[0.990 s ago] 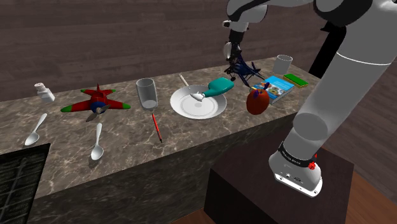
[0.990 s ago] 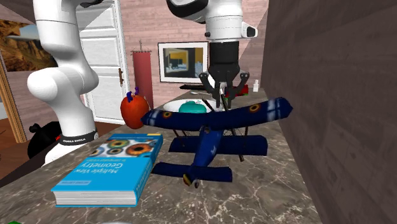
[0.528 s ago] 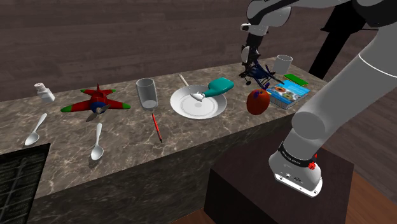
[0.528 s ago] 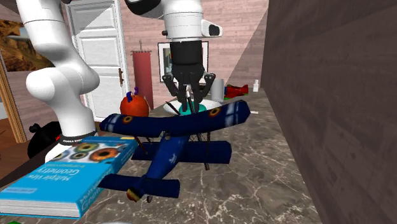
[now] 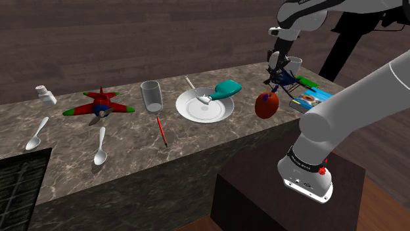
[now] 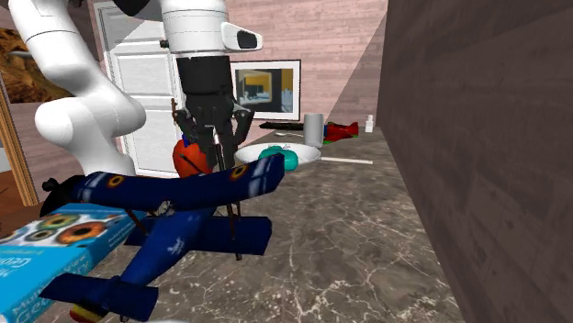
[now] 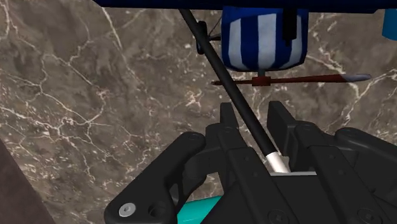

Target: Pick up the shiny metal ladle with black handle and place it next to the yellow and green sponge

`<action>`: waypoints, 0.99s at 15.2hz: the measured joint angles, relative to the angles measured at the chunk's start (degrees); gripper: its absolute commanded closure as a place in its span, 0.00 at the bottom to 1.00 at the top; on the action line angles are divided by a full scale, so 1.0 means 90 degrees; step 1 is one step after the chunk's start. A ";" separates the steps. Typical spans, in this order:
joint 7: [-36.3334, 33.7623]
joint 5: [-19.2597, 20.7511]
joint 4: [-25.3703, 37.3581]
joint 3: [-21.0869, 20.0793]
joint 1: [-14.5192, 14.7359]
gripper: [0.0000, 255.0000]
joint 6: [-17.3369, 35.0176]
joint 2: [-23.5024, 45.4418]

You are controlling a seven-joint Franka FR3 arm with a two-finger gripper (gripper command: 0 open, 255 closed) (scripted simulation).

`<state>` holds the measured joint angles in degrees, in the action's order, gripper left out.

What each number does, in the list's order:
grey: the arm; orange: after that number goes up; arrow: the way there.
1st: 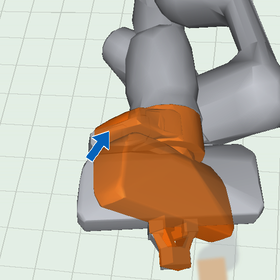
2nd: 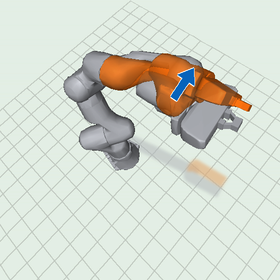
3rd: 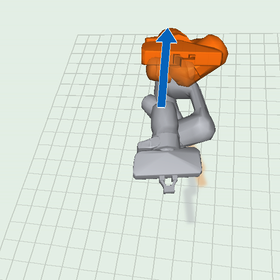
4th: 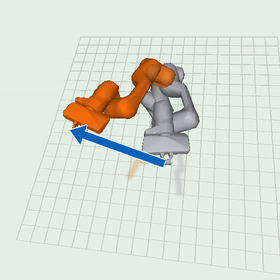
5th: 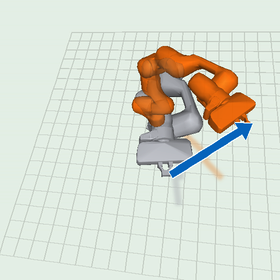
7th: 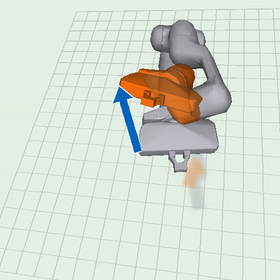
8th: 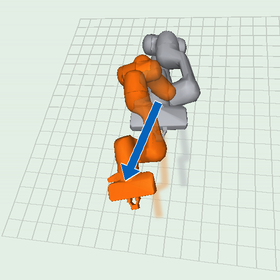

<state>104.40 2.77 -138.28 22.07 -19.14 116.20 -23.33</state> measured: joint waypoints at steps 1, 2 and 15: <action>0.0077 0.0099 -0.0158 0.0053 -0.0106 1.00 -0.0013 -0.0202; 0.0170 0.0196 -0.0205 0.0118 -0.0206 1.00 -0.0137 -0.0347; 0.1712 0.1405 -0.1011 0.1141 -0.1676 1.00 -0.0953 -0.1980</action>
<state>119.80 15.41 -147.38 32.34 -34.23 107.62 -41.16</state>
